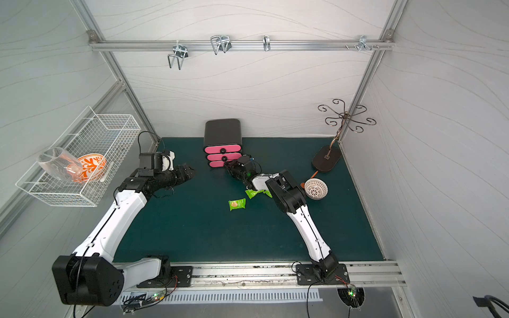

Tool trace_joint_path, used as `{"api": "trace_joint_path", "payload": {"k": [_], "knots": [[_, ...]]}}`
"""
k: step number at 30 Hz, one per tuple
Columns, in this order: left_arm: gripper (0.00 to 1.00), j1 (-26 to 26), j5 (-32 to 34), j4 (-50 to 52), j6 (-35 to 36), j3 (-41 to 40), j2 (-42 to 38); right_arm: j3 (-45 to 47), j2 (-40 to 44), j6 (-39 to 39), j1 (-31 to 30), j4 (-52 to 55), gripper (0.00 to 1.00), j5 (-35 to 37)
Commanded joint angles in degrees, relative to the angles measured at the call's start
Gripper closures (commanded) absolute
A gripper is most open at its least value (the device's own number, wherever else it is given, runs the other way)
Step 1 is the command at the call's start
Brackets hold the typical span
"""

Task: Place the cookies into the drawer by color
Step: Open the drawer in the storage box.

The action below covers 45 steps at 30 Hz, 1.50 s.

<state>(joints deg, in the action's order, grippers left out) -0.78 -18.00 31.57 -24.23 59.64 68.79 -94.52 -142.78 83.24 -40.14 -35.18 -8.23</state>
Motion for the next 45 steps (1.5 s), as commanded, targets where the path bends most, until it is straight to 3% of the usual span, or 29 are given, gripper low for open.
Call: {"api": "trace_joint_path", "payload": {"k": [1,4,15,23,31,36,40,45], "knots": [[0.15,0.6,-0.6,-1.5,0.0,0.8,0.5,0.8,-1.3,0.0,-0.4,-0.5,0.67,0.5],[0.15,0.8,-0.6,-1.6,0.0,0.7,0.3,4.3,0.9,-0.8,-1.0,-0.8,0.72,0.6],[0.15,2.0,-0.2,-2.1,-0.1,0.1,-0.2,23.0,15.0,-4.5,-5.1,0.3,0.72,6.0],[0.15,2.7,0.2,-2.3,0.0,-0.2,-0.7,27.4,17.5,-5.5,-6.3,0.0,0.69,5.2],[0.15,3.0,0.1,-2.6,-0.1,-0.4,-0.7,26.9,17.7,-7.3,-7.4,2.1,0.54,4.6],[0.15,3.0,0.1,-2.7,-0.2,-0.4,-0.6,26.9,19.8,-9.3,-7.6,4.2,0.52,5.2],[0.15,3.1,-0.1,-2.8,-0.3,-0.6,-0.4,27.8,23.5,-14.3,-7.9,6.0,0.46,4.5],[0.15,3.1,-0.1,-2.8,-0.2,-0.6,-0.4,33.8,34.2,-23.9,-7.7,11.7,0.3,4.2]]}}
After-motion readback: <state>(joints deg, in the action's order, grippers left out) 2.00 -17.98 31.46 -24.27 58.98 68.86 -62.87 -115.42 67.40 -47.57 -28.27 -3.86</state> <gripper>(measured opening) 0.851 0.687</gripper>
